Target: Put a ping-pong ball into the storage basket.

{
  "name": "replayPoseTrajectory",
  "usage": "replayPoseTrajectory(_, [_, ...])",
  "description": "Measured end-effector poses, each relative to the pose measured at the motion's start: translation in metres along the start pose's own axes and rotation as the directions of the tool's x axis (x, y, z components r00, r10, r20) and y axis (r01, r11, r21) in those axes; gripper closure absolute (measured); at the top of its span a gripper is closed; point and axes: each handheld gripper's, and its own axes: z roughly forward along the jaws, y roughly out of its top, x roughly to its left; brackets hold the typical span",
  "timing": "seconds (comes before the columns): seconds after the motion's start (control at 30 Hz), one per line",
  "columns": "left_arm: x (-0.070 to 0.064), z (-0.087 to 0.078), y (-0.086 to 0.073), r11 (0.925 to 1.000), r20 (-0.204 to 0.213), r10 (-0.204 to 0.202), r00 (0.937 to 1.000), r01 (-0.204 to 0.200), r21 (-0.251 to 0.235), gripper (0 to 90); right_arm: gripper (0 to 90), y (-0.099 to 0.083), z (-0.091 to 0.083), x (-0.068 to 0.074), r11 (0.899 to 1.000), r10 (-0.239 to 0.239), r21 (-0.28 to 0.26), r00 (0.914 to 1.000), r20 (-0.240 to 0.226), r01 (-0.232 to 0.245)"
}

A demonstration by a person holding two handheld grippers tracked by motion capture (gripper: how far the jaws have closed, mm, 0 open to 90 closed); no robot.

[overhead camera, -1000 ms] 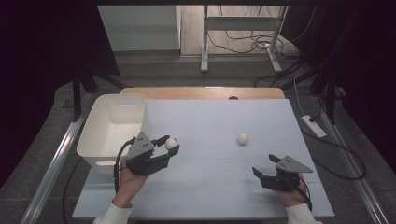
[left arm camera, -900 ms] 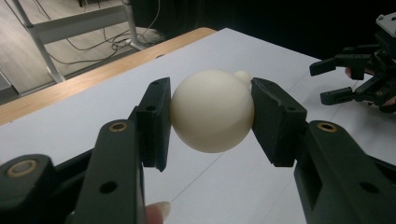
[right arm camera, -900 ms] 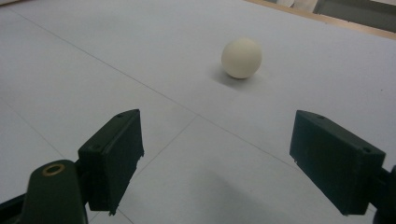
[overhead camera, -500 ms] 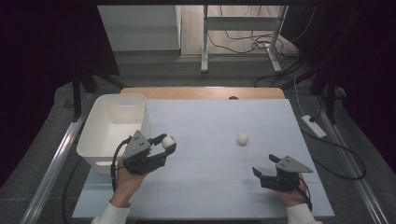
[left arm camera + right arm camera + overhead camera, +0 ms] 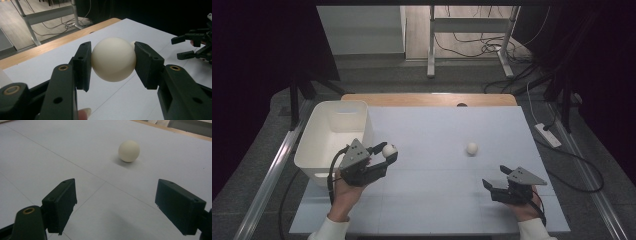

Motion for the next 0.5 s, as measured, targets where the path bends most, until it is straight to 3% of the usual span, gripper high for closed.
replayPoseTrajectory(0.5, [0.0025, -0.0014, -0.0005, 1.0000, -0.011, -0.002, 0.9999, 0.002, 0.000, 50.6, 17.8, -0.0001, 0.0003, 0.0001, 1.000, -0.002, 0.003, 1.0000, -0.002, 0.002])
